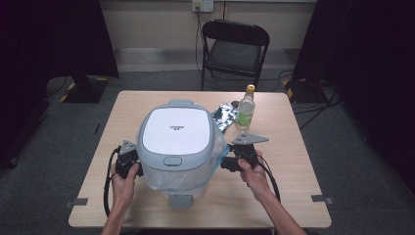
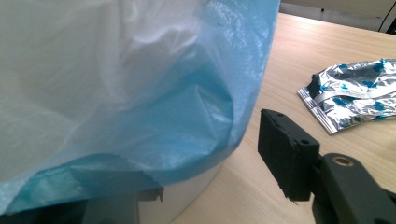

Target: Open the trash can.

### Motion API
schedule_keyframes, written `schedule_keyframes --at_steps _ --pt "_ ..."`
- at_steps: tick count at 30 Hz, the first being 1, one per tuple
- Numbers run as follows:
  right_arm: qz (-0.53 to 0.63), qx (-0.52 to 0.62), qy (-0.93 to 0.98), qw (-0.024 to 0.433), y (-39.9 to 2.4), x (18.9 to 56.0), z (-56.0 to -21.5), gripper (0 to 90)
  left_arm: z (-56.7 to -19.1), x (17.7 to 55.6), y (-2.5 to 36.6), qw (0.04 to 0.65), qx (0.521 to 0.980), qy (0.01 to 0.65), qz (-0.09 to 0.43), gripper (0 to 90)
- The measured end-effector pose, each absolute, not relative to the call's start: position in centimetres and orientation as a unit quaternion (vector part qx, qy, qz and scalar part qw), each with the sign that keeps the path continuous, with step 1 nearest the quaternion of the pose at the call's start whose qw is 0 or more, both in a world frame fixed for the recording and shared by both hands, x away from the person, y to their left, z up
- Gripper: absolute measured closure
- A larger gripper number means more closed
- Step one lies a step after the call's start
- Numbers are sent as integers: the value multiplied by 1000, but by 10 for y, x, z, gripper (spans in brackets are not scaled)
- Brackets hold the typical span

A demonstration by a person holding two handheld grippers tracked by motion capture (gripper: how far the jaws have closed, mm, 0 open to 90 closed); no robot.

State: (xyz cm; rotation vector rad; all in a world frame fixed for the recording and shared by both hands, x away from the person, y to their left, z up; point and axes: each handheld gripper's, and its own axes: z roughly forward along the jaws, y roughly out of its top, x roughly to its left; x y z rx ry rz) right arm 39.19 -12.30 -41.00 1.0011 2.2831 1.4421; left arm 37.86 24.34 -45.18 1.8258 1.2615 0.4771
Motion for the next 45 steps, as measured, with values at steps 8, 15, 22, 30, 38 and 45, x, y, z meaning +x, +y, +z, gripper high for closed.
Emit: schedule_keyframes --at_steps 8,15,22,30,38,45 --pt "492 347 787 134 -117 397 -409 538 -452 379 246 418 731 504 194 603" --pt "494 345 787 132 -113 398 -409 538 -452 378 254 412 734 504 194 533" --pt "489 340 792 133 -113 400 -412 351 -454 378 261 413 727 510 203 433" --pt "473 362 792 136 -127 401 -423 285 -452 378 271 424 724 511 185 261" --pt "448 383 797 132 -149 393 -447 267 -442 371 283 449 721 495 184 240" --pt "428 405 798 129 -172 385 -467 264 -432 363 294 457 718 489 191 294"
